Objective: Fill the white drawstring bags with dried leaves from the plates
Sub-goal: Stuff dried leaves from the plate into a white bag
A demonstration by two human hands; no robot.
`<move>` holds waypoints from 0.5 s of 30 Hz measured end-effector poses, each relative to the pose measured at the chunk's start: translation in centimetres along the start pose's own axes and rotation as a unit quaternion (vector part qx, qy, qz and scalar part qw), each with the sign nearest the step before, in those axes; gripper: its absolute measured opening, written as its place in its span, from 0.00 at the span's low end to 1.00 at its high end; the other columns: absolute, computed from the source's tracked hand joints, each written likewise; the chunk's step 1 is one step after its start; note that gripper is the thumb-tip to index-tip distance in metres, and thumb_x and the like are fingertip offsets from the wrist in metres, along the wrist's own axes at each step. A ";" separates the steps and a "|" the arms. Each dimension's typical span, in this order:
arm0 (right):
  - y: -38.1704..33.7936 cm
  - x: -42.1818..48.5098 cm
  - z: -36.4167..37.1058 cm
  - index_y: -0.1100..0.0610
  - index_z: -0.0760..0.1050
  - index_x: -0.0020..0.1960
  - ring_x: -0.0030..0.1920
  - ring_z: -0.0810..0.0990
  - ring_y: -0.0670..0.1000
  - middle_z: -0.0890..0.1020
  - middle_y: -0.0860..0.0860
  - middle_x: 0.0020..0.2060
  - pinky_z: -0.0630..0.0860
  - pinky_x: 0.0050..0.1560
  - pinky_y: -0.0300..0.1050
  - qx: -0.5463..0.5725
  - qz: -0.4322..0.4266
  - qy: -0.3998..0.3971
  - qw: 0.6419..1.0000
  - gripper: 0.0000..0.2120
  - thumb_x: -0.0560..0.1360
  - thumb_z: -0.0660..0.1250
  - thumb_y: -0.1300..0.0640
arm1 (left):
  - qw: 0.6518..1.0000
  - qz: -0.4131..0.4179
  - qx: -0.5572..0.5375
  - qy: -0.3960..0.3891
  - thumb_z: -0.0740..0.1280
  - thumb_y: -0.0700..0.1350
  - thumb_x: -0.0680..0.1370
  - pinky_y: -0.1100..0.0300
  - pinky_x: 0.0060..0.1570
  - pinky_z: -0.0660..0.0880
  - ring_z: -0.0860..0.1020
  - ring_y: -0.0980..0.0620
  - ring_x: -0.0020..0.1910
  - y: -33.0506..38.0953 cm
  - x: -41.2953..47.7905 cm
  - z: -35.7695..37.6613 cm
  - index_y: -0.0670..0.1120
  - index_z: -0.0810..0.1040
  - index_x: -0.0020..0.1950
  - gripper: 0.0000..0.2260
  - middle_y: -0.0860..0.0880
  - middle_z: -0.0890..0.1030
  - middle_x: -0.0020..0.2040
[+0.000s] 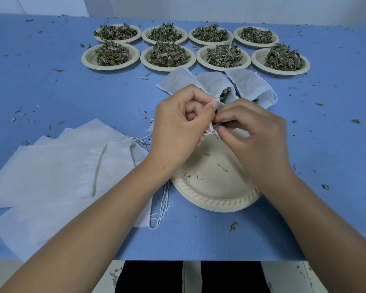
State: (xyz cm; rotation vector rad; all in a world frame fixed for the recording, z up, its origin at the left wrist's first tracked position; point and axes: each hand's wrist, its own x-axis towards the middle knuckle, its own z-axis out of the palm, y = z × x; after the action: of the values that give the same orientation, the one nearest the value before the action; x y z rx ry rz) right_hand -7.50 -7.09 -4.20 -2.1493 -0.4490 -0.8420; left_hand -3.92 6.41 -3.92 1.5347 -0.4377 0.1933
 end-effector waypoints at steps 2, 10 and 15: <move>0.1 -0.1 0.3 0.64 0.82 0.42 0.40 0.78 0.48 0.83 0.54 0.39 0.74 0.42 0.37 -0.067 -0.056 -0.033 0.996 0.07 0.71 0.67 0.72 | 1.000 -0.002 0.002 0.000 0.69 0.38 0.78 0.67 0.22 0.66 0.68 0.56 0.19 0.0 0.0 0.0 0.46 0.78 0.40 0.07 0.53 0.73 0.24; -0.3 0.4 -1.1 0.57 0.78 0.38 0.47 0.72 0.49 0.78 0.45 0.39 0.62 0.53 0.41 -0.110 -0.026 0.052 0.992 0.06 0.69 0.75 0.61 | 0.999 -0.003 0.002 0.050 0.68 0.38 0.79 0.65 0.21 0.67 0.68 0.56 0.19 0.3 0.2 -0.3 0.45 0.77 0.40 0.08 0.51 0.73 0.24; -0.5 0.3 -0.5 0.54 0.83 0.38 0.49 0.78 0.51 0.83 0.42 0.37 0.57 0.55 0.49 -0.139 -0.053 0.021 0.989 0.04 0.72 0.72 0.58 | 1.000 -0.001 -0.010 0.022 0.68 0.38 0.78 0.67 0.22 0.66 0.68 0.57 0.19 0.5 -0.1 0.0 0.45 0.78 0.41 0.07 0.49 0.73 0.25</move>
State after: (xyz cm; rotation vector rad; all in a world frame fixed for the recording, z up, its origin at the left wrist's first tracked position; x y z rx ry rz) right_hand -7.76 -7.16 -3.47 -2.3730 -0.4488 -1.0614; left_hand -4.16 6.49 -3.48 1.5090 -0.4023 0.2195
